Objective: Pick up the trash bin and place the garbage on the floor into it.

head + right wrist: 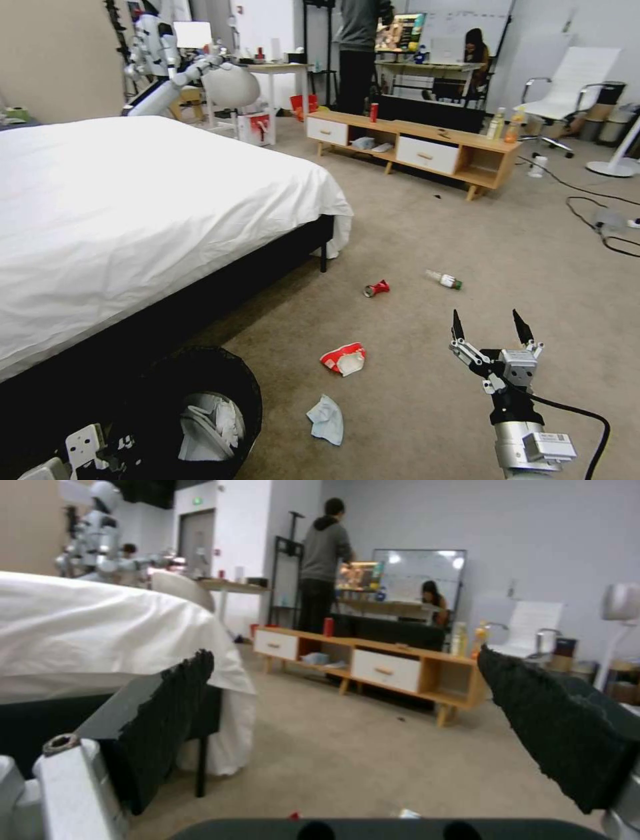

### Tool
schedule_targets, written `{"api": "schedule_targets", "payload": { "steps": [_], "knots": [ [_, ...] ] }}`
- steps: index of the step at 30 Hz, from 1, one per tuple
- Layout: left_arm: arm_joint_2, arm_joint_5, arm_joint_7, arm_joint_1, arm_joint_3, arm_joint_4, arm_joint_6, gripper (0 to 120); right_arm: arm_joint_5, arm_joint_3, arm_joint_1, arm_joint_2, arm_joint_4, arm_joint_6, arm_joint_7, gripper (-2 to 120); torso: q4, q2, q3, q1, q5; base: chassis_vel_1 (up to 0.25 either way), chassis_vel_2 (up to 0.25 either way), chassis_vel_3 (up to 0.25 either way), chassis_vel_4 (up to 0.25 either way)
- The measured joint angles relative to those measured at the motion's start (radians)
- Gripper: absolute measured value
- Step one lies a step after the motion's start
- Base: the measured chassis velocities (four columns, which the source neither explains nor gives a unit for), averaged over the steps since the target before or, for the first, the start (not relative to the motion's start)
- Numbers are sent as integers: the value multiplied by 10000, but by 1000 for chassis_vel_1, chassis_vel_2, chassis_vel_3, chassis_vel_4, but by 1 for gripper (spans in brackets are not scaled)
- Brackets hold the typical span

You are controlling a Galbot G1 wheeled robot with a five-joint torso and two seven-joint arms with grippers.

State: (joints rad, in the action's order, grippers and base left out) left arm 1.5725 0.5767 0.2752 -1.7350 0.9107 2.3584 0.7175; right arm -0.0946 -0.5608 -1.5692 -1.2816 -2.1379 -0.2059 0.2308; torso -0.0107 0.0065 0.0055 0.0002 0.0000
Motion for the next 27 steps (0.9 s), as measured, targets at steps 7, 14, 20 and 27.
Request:
{"api": "schedule_targets", "payload": {
  "steps": [7,14,20,27],
  "knots": [
    [-26,12,-16,20,11,-11,13,2,-6,-12,30,-2,5,13,0,100,0,-27,-25,0,0,77,67,74,79],
    [-57,26,-17,-12,34,11,15,2,-13,-13,37,6,13,32,1,100,1,-29,-26,0,0,21,25,20,24],
    [-60,19,-16,-62,26,22,11,2,-14,-21,7,10,8,35,0,100,2,-29,-25,-1,0,0,0,0,0],
    [-61,-143,-48,-78,5,33,-33,2,-15,-53,-30,17,-6,57,-4,100,-3,-29,-25,0,0,0,0,0,0]
  ]
}}
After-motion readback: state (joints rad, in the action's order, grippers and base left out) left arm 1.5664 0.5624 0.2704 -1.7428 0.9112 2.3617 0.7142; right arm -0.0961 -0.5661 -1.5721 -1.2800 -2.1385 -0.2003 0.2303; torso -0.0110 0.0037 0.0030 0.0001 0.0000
